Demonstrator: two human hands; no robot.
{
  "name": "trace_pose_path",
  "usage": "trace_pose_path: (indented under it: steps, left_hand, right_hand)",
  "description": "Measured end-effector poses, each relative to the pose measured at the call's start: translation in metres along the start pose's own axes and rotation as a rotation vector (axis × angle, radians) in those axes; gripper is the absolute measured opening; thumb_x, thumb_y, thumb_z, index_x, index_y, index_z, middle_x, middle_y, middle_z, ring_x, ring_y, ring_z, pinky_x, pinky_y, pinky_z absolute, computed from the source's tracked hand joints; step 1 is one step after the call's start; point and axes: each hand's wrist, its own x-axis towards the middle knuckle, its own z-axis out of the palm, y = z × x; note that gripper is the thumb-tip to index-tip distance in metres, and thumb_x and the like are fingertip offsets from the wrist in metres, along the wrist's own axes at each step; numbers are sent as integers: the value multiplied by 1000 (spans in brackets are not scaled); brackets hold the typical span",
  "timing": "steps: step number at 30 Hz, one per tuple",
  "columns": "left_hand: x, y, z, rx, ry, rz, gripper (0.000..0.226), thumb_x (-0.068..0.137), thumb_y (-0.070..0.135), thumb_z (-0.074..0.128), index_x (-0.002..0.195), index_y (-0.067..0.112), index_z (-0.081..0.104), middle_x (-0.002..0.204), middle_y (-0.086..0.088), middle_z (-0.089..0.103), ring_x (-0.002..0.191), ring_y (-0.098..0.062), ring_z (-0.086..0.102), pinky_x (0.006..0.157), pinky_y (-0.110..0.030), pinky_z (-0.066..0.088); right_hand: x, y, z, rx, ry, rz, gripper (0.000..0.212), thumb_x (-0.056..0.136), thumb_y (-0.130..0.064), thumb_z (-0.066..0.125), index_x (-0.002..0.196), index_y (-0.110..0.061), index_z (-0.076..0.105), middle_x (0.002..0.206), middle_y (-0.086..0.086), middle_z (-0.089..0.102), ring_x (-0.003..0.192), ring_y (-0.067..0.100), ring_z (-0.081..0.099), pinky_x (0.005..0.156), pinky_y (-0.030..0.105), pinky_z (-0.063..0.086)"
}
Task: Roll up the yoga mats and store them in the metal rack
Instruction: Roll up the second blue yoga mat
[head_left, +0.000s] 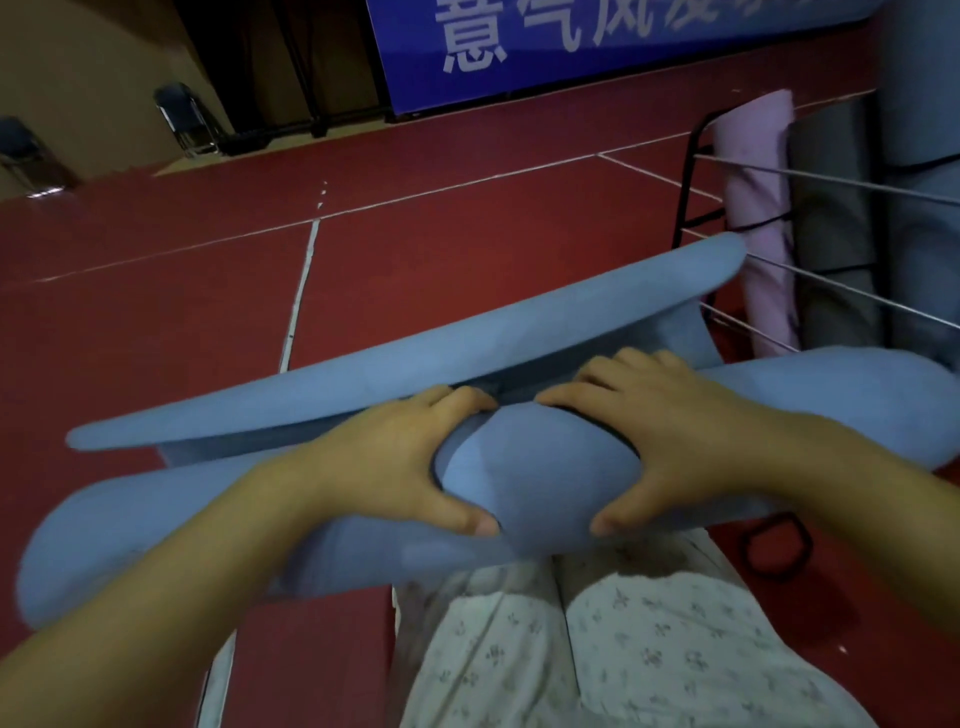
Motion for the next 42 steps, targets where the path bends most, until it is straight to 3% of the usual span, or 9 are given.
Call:
trace_pose_path:
  steps: [6, 11, 16, 20, 24, 28, 33, 39, 42]
  left_hand:
    - [6, -4, -11, 39, 57, 6, 96, 58, 81, 60, 138, 34, 36, 134, 17, 39, 118, -3, 44, 98, -26, 42]
    - [-5, 15, -15, 250, 284, 95, 67, 75, 65, 55, 133, 32, 45, 125, 4, 55, 105, -21, 58, 83, -40, 52]
    - [-5, 30, -7, 316, 111, 6, 76, 80, 55, 64, 145, 40, 27, 150, 7, 27, 133, -19, 34, 106, -36, 34]
    - [3, 24, -11, 252, 117, 1, 77, 78, 51, 70, 143, 41, 31, 148, 12, 28, 133, -12, 34, 105, -28, 34]
    - [8, 16, -16, 152, 134, 0, 74, 73, 48, 75, 139, 40, 41, 141, 15, 37, 123, -7, 43, 96, -20, 36]
    - [18, 7, -24, 39, 112, -21, 76, 68, 50, 78, 136, 38, 46, 133, 16, 46, 119, -7, 47, 98, -27, 41]
    - [32, -5, -39, -33, 36, -24, 74, 68, 46, 80, 135, 36, 49, 129, 13, 52, 116, -6, 48, 99, -27, 40]
    - [46, -23, -53, -284, -29, -87, 62, 73, 36, 80, 130, 36, 55, 127, 21, 55, 108, 9, 51, 89, -6, 40]
    - [52, -29, -51, -346, -35, -111, 56, 75, 37, 78, 127, 39, 56, 127, 21, 55, 110, 6, 53, 92, -12, 42]
  right_hand:
    - [28, 24, -7, 160, -103, -34, 95, 50, -87, 57, 133, -55, 23, 116, -24, 37, 107, 4, 37, 95, 31, 36]
    - [52, 41, -16, 429, -236, -35, 86, 55, -68, 77, 129, -50, 38, 122, -24, 46, 110, 2, 51, 95, 33, 49]
    - [66, 52, -18, 537, -317, -19, 78, 56, -62, 81, 124, -50, 45, 120, -27, 53, 107, 2, 57, 93, 34, 52]
    - [67, 51, -23, 492, -322, 27, 82, 51, -72, 76, 124, -52, 45, 121, -26, 54, 107, 2, 58, 94, 34, 51]
    - [54, 42, -33, 340, -227, 76, 84, 58, -72, 71, 132, -43, 44, 126, -21, 52, 107, 2, 54, 96, 32, 48]
    - [39, 26, -42, 167, -17, 50, 74, 71, -61, 70, 136, -36, 44, 129, -16, 48, 112, 6, 48, 95, 27, 43]
    - [41, 15, -39, 233, 102, -67, 69, 75, -54, 70, 136, -40, 42, 125, -20, 42, 113, 0, 43, 97, 22, 39]
    - [52, 15, -12, 228, 170, -127, 75, 72, -65, 66, 138, -47, 36, 135, -20, 36, 123, 1, 34, 102, 24, 27]
    - [60, 20, -3, 207, 236, -116, 76, 69, -72, 63, 136, -48, 36, 132, -22, 40, 120, 1, 38, 101, 28, 30]
